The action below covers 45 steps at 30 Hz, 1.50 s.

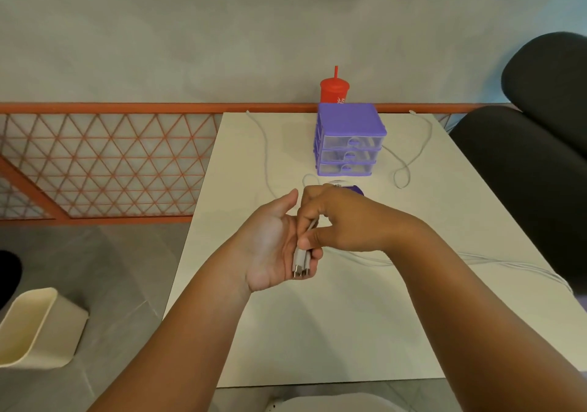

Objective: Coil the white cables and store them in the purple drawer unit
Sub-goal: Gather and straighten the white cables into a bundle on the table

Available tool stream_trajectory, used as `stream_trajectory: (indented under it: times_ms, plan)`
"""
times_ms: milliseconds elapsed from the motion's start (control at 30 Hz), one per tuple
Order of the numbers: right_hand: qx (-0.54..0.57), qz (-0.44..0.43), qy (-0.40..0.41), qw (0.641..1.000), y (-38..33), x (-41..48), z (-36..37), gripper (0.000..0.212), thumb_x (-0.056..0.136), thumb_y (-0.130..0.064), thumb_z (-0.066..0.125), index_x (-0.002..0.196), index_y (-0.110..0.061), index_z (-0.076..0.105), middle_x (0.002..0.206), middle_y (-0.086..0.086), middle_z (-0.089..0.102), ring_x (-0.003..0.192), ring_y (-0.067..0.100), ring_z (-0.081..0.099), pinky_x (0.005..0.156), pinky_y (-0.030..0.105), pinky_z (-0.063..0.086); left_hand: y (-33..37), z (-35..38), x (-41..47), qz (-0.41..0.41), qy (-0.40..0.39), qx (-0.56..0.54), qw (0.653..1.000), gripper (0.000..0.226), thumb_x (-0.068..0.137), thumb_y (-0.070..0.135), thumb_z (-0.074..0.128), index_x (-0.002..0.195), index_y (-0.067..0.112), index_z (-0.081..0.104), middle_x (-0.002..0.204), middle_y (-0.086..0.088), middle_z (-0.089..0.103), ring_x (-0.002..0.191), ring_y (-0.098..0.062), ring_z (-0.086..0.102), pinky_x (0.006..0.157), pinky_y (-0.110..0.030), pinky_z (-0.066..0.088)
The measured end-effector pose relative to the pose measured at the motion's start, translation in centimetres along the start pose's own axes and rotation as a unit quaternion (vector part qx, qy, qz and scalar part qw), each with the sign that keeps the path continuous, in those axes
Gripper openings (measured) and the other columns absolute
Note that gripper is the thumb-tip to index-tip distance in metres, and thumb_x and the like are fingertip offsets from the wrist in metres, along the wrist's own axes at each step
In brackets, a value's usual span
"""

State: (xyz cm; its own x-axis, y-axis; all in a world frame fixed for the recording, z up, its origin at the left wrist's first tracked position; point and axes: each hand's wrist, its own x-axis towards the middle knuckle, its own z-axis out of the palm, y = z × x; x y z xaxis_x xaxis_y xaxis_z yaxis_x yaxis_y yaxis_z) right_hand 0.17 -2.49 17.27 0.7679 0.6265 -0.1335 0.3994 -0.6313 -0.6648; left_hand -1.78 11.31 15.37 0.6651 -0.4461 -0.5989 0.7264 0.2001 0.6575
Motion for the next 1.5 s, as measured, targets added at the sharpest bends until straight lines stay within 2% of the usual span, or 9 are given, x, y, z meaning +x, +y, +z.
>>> stream_trajectory:
  times_ms: [300, 467, 633, 833, 933, 1067, 1233, 1433, 1500]
  plan:
    - [-0.070, 0.004, 0.044, 0.997, 0.4, -0.5, 1.1, 0.036, 0.073, -0.028, 0.075, 0.070, -0.023, 0.039, 0.071, -0.013, 0.047, 0.072, 0.005, 0.043, 0.065, 0.026, 0.030, -1.2, 1.4, -0.1, 0.012, 0.047, 0.015, 0.999, 0.068, 0.085, 0.071, 0.024, 0.076, 0.013, 0.057, 0.051, -0.002, 0.043, 0.046, -0.015, 0.042, 0.055, -0.025, 0.035]
    - [-0.103, -0.015, 0.040, 0.994, 0.8, -0.6, 1.3, 0.034, 0.071, -0.033, 0.074, 0.077, -0.019, 0.043, 0.075, -0.009, 0.051, 0.077, 0.015, 0.049, 0.069, 0.028, 0.031, -1.9, 2.2, 0.1, 0.032, 0.080, 0.045, 0.995, 0.068, 0.086, 0.072, 0.018, 0.077, 0.014, 0.052, 0.041, 0.002, 0.039, 0.045, -0.014, 0.033, 0.053, -0.024, 0.029]
    - [-0.119, -0.014, 0.068, 0.990, 1.5, -0.2, 2.3, 0.024, 0.070, -0.030, 0.065, 0.085, -0.017, 0.050, 0.083, -0.004, 0.061, 0.079, 0.018, 0.057, 0.076, 0.035, 0.045, -2.9, 2.2, 0.5, 0.062, 0.165, 0.179, 0.968, 0.073, 0.085, 0.072, 0.010, 0.067, 0.014, 0.049, 0.044, -0.002, 0.039, 0.038, -0.013, 0.027, 0.047, -0.023, 0.028]
    - [-0.019, -0.003, -0.005, 1.000, 2.9, 0.9, 4.9, 0.031, 0.078, -0.020, 0.064, 0.063, -0.032, 0.040, 0.066, -0.015, 0.053, 0.073, 0.013, 0.057, 0.067, 0.029, 0.046, -4.8, -0.3, 0.8, 0.047, 0.197, 0.364, 0.909, 0.072, 0.083, 0.072, 0.007, 0.058, 0.013, 0.041, 0.042, 0.003, 0.033, 0.039, -0.012, 0.027, 0.046, -0.023, 0.025]
    - [0.073, -0.002, -0.058, 0.996, 4.3, 2.2, 5.6, 0.020, 0.085, -0.018, 0.061, 0.072, -0.028, 0.050, 0.075, -0.008, 0.059, 0.075, 0.011, 0.057, 0.072, 0.026, 0.045, -5.0, -3.4, 0.7, 0.061, 0.169, 0.397, 0.900, 0.069, 0.084, 0.072, 0.014, 0.062, 0.013, 0.041, 0.046, 0.003, 0.034, 0.038, -0.011, 0.028, 0.041, -0.020, 0.025]
    - [0.123, 0.014, -0.034, 0.992, 6.0, 4.2, 5.8, 0.003, 0.092, -0.024, 0.053, 0.094, -0.026, 0.054, 0.069, -0.004, 0.047, 0.064, 0.009, 0.043, 0.064, 0.021, 0.036, -4.1, -8.5, -0.9, 0.090, 0.118, 0.365, 0.919, 0.056, 0.060, 0.075, 0.056, 0.055, 0.020, 0.044, 0.049, 0.002, 0.033, 0.039, -0.011, 0.025, 0.039, -0.020, 0.024]
    - [0.078, 0.043, 0.001, 0.996, 6.7, 6.7, 7.0, 0.037, 0.094, -0.033, 0.049, 0.129, -0.023, 0.046, 0.069, -0.009, 0.046, 0.066, 0.000, 0.044, 0.066, 0.012, 0.033, -2.5, -14.0, -2.1, 0.087, 0.140, 0.333, 0.928, 0.067, 0.032, 0.084, 0.066, 0.047, 0.024, 0.041, 0.050, 0.006, 0.025, 0.040, -0.009, 0.019, 0.037, -0.017, 0.022]
    - [-0.104, 0.065, -0.099, 0.987, 8.6, 8.6, 10.7, 0.035, 0.098, -0.034, 0.038, 0.087, -0.011, 0.062, 0.110, 0.012, 0.063, 0.097, 0.026, 0.054, 0.079, 0.031, 0.039, -3.3, -20.2, 0.6, -0.001, 0.172, 0.495, 0.852, 0.048, 0.090, 0.051, 0.045, 0.058, 0.018, 0.035, 0.046, 0.003, 0.032, 0.039, -0.013, 0.028, 0.049, -0.025, 0.026]
    - [-0.155, 0.065, -0.141, 0.976, 8.6, 8.5, 12.2, 0.037, 0.099, -0.038, 0.034, 0.082, -0.017, 0.059, 0.112, 0.013, 0.061, 0.099, 0.027, 0.053, 0.077, 0.032, 0.036, -4.1, -21.6, 2.1, -0.024, 0.174, 0.596, 0.784, 0.043, 0.097, 0.044, 0.035, 0.066, 0.015, 0.037, 0.059, 0.001, 0.038, 0.054, -0.015, 0.035, 0.057, -0.029, 0.029]
